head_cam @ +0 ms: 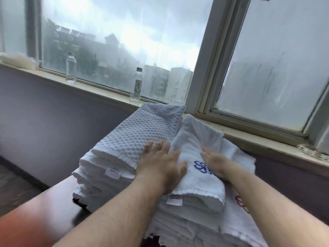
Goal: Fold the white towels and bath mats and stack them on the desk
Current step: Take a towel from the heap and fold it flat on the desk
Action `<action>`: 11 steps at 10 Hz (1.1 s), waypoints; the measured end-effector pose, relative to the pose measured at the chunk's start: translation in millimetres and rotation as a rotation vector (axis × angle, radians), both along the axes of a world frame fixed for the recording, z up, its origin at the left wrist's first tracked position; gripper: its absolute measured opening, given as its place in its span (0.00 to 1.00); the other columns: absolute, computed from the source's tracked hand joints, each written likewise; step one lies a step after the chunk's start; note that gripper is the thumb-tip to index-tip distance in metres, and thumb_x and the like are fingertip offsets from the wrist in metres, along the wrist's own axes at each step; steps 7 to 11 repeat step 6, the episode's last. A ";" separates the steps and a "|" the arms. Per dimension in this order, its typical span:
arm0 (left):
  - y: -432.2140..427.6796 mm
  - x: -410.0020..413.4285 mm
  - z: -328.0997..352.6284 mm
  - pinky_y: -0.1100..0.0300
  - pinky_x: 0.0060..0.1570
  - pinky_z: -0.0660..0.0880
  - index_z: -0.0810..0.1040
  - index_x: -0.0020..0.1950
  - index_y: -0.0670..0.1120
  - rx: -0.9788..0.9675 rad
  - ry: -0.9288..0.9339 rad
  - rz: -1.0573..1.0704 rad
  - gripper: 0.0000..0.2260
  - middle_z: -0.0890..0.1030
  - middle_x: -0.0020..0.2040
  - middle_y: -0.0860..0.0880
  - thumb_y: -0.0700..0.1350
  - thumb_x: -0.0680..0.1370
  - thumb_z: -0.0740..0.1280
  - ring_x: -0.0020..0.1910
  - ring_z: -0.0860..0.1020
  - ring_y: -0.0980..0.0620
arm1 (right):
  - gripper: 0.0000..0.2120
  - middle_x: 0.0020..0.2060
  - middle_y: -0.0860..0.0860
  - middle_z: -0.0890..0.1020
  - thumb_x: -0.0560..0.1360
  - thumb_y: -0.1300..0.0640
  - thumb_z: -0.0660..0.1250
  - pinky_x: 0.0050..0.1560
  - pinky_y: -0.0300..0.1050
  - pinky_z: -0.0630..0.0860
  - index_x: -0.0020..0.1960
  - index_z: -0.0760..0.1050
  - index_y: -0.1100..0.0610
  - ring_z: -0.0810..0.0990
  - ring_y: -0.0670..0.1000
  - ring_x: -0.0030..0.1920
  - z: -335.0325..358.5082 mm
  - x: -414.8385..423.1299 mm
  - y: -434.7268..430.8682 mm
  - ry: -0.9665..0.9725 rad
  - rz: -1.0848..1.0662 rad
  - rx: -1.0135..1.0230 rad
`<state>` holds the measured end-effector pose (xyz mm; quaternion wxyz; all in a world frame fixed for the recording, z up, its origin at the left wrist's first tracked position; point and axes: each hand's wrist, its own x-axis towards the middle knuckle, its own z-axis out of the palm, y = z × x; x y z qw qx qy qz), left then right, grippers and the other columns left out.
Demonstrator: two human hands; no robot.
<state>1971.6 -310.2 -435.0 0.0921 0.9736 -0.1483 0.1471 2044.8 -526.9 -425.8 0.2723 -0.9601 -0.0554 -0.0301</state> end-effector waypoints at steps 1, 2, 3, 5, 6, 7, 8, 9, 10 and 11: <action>8.0 -13.5 0.0 0.47 0.78 0.40 0.54 0.80 0.58 0.015 -0.040 -0.125 0.26 0.47 0.83 0.52 0.62 0.83 0.42 0.81 0.45 0.51 | 0.18 0.74 0.47 0.69 0.86 0.58 0.54 0.78 0.43 0.52 0.74 0.70 0.52 0.66 0.52 0.75 5.3 -51.2 -17.5 0.114 -0.010 0.121; 21.3 -41.0 -9.8 0.48 0.78 0.39 0.44 0.82 0.58 0.108 -0.011 -0.165 0.26 0.41 0.82 0.56 0.60 0.83 0.40 0.80 0.40 0.55 | 0.15 0.65 0.44 0.80 0.85 0.57 0.58 0.73 0.45 0.66 0.64 0.79 0.45 0.76 0.49 0.67 13.0 -112.0 -22.0 0.159 -0.002 0.131; 35.0 -72.3 -22.8 0.49 0.77 0.36 0.41 0.82 0.58 0.135 0.022 -0.133 0.27 0.39 0.82 0.57 0.62 0.83 0.40 0.80 0.38 0.56 | 0.17 0.66 0.47 0.80 0.83 0.53 0.57 0.67 0.45 0.69 0.68 0.77 0.51 0.76 0.51 0.65 0.4 -160.2 -18.3 0.021 -0.111 -0.151; 39.3 -150.4 -10.4 0.46 0.78 0.44 0.48 0.82 0.56 0.120 0.081 -0.012 0.28 0.48 0.83 0.54 0.63 0.83 0.44 0.81 0.45 0.54 | 0.21 0.75 0.53 0.70 0.82 0.56 0.61 0.71 0.36 0.59 0.74 0.71 0.59 0.67 0.51 0.75 -11.1 -220.4 -13.5 -0.003 -0.148 -0.022; 34.2 -179.9 3.1 0.45 0.77 0.47 0.50 0.82 0.56 0.096 0.065 -0.008 0.28 0.53 0.82 0.55 0.64 0.83 0.47 0.81 0.49 0.53 | 0.18 0.70 0.51 0.77 0.79 0.56 0.65 0.66 0.39 0.67 0.66 0.78 0.61 0.74 0.51 0.69 4.2 -238.3 -17.2 -0.005 -0.161 0.066; 34.2 -179.9 3.1 0.45 0.77 0.47 0.50 0.82 0.56 0.096 0.065 -0.008 0.28 0.53 0.82 0.55 0.64 0.83 0.47 0.81 0.49 0.53 | 0.18 0.70 0.51 0.77 0.79 0.56 0.65 0.66 0.39 0.67 0.66 0.78 0.61 0.74 0.51 0.69 4.2 -238.3 -17.2 -0.005 -0.161 0.066; 34.2 -179.9 3.1 0.45 0.77 0.47 0.50 0.82 0.56 0.096 0.065 -0.008 0.28 0.53 0.82 0.55 0.64 0.83 0.47 0.81 0.49 0.53 | 0.18 0.70 0.51 0.77 0.79 0.56 0.65 0.66 0.39 0.67 0.66 0.78 0.61 0.74 0.51 0.69 4.2 -238.3 -17.2 -0.005 -0.161 0.066; 34.2 -179.9 3.1 0.45 0.77 0.47 0.50 0.82 0.56 0.096 0.065 -0.008 0.28 0.53 0.82 0.55 0.64 0.83 0.47 0.81 0.49 0.53 | 0.18 0.70 0.51 0.77 0.79 0.56 0.65 0.66 0.39 0.67 0.66 0.78 0.61 0.74 0.51 0.69 4.2 -238.3 -17.2 -0.005 -0.161 0.066; 34.2 -179.9 3.1 0.45 0.77 0.47 0.50 0.82 0.56 0.096 0.065 -0.008 0.28 0.53 0.82 0.55 0.64 0.83 0.47 0.81 0.49 0.53 | 0.18 0.70 0.51 0.77 0.79 0.56 0.65 0.66 0.39 0.67 0.66 0.78 0.61 0.74 0.51 0.69 4.2 -238.3 -17.2 -0.005 -0.161 0.066; 34.2 -179.9 3.1 0.45 0.77 0.47 0.50 0.82 0.56 0.096 0.065 -0.008 0.28 0.53 0.82 0.55 0.64 0.83 0.47 0.81 0.49 0.53 | 0.18 0.70 0.51 0.77 0.79 0.56 0.65 0.66 0.39 0.67 0.66 0.78 0.61 0.74 0.51 0.69 4.2 -238.3 -17.2 -0.005 -0.161 0.066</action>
